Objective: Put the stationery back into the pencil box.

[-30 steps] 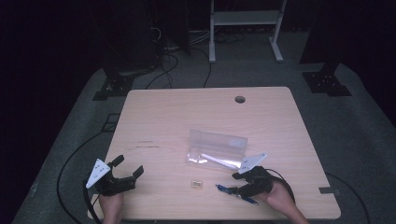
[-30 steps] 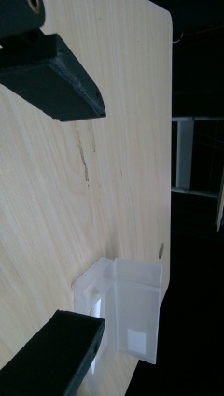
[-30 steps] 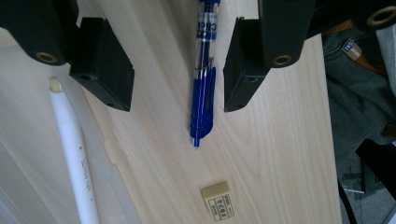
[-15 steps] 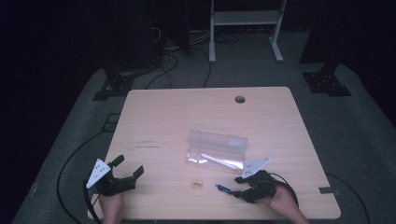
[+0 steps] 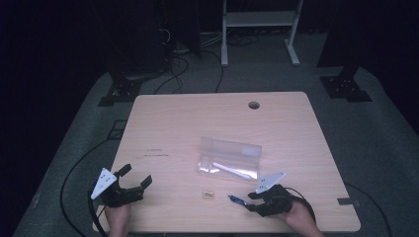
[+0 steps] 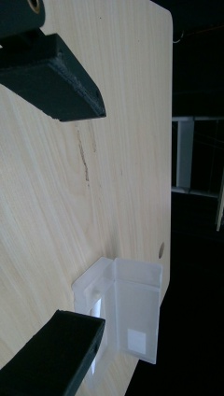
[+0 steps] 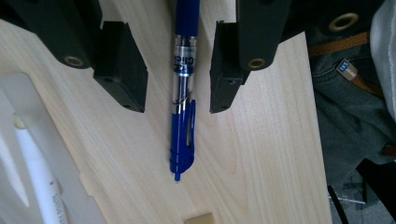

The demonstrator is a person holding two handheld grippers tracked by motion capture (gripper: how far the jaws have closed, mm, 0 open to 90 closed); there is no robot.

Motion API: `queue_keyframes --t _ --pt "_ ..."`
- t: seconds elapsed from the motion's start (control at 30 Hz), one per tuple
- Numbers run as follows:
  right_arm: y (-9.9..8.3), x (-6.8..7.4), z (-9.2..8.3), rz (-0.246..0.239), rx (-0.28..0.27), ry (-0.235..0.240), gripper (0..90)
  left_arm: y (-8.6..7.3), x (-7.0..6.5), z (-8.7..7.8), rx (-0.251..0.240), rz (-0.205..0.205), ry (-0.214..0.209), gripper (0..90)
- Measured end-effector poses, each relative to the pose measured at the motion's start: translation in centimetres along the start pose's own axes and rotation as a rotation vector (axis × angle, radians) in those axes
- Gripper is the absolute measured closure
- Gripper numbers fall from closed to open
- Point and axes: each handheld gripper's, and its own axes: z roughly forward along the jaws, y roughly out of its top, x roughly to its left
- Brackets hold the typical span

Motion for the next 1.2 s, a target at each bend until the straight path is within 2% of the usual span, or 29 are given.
queue_keyframes --t 0.33,0.9,1.2 --pt "0.0 0.5 0.2 -0.016 0.001 -0.009 62.1 0.0 -0.1 0.0 -0.004 -0.001 -0.003 1.1" --pt "-0.3 0.9 0.4 -0.042 0.031 -0.043 77.3 0.1 0.0 -0.1 -0.004 0.001 -0.002 1.1" --pt "-0.2 1.1 0.4 -0.053 0.035 -0.047 79.1 0.1 0.0 -0.1 -0.005 0.002 -0.002 1.1"
